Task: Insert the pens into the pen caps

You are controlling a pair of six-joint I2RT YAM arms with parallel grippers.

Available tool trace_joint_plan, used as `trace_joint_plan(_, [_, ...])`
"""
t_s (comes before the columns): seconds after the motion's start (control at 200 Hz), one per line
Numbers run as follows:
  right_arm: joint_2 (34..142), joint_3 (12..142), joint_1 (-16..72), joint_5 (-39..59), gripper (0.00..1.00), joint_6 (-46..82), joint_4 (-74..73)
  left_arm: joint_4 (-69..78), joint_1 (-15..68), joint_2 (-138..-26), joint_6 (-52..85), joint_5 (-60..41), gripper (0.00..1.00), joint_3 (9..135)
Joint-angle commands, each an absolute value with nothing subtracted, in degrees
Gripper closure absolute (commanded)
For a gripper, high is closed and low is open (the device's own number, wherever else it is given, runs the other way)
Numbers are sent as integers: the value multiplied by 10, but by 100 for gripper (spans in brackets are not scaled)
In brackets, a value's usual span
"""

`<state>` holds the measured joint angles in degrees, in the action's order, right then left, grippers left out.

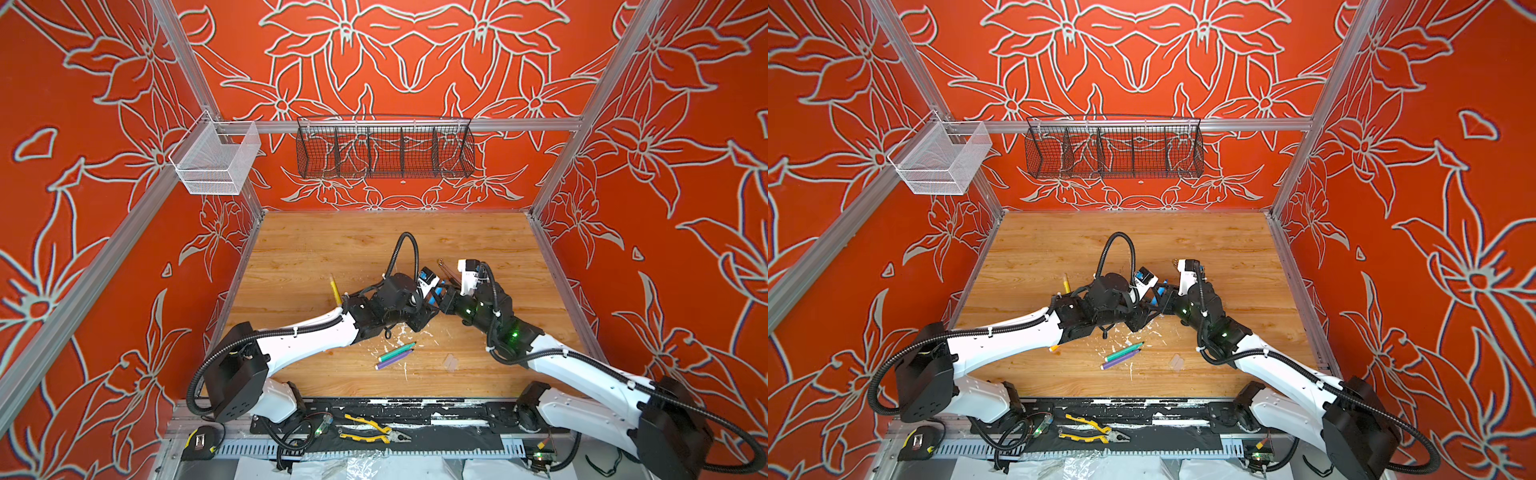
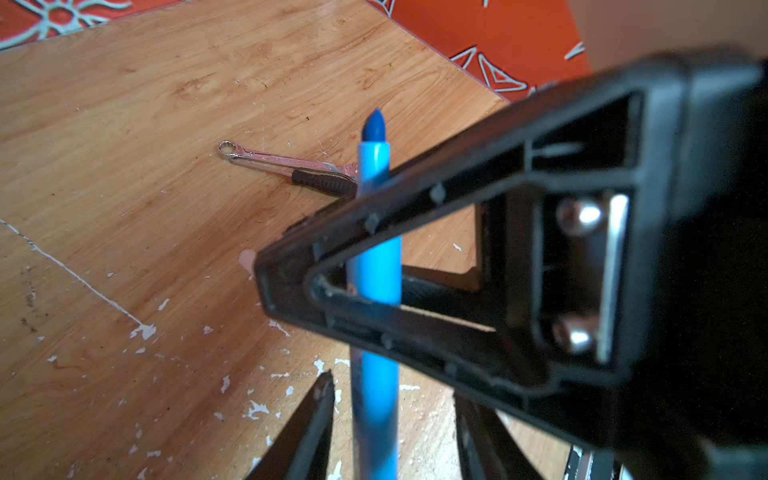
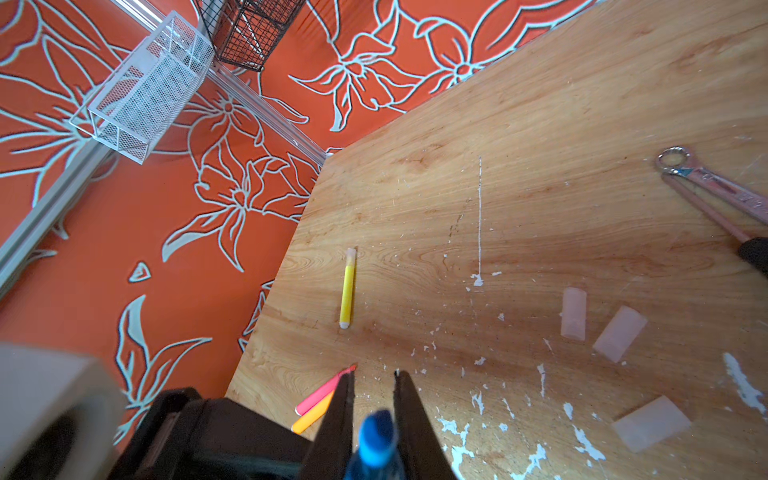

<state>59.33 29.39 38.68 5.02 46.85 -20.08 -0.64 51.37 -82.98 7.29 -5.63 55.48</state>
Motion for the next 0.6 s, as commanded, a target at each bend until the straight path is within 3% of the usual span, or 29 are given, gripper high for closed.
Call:
trace_joint_plan(0.0, [598,278,386,79,96,489,-245,9,515,-830,66,-51,54,555])
trace_joint_plan(0.255, [593,254,386,91,96,509,-295,14,516,-836,62,-44,61,553])
trace_joint_plan(0.595, [570,243,386,86,96,510,-300,11,515,-847,57,-44,62,558])
